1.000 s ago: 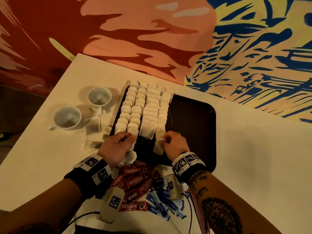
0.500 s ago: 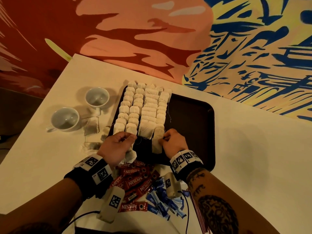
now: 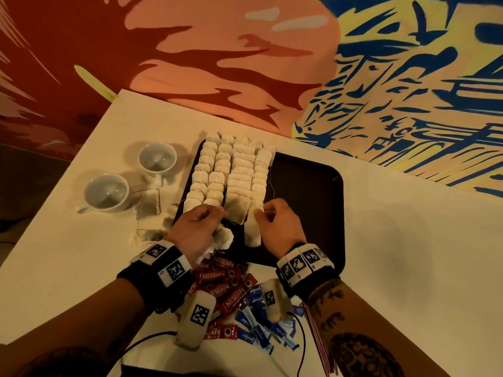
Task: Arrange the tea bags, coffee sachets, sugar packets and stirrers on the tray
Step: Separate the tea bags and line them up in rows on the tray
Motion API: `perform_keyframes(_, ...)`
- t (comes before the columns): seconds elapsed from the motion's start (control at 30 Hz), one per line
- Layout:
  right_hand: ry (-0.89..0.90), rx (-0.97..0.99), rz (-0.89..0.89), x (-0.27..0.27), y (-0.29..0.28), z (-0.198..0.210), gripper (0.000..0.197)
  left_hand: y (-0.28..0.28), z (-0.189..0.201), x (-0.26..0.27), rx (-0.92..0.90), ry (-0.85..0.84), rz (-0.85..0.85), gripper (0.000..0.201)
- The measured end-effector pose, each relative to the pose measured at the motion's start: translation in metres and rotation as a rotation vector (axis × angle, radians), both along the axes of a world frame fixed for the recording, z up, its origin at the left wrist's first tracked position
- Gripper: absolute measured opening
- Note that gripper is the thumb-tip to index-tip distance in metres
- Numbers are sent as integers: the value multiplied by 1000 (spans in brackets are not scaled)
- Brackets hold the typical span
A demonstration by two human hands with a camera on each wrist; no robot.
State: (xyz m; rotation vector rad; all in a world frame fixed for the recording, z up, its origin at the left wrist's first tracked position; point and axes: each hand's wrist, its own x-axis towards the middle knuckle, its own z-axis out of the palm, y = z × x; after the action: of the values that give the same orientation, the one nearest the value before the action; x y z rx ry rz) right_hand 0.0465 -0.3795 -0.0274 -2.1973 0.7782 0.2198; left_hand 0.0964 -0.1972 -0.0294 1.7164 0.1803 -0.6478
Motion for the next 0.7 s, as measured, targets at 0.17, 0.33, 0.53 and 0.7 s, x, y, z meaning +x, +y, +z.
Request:
perform_keyframes(0.17,-129,369,136,-16,31,27,52,-21,12,-2,-9,-46,49,17)
perform_keyframes(0.33,-214,362,33,-22,21,33,16,-29,17,-7,-17,-98,33,19)
perform_keyframes(0.53,-297,527,-145,-31,11,40,10,-30,23,-17,-252,119,17,35)
perform_keyframes(0.7,-391,566,-306,-37,15,35,9,-32,23,-23,-263,153,-57,14)
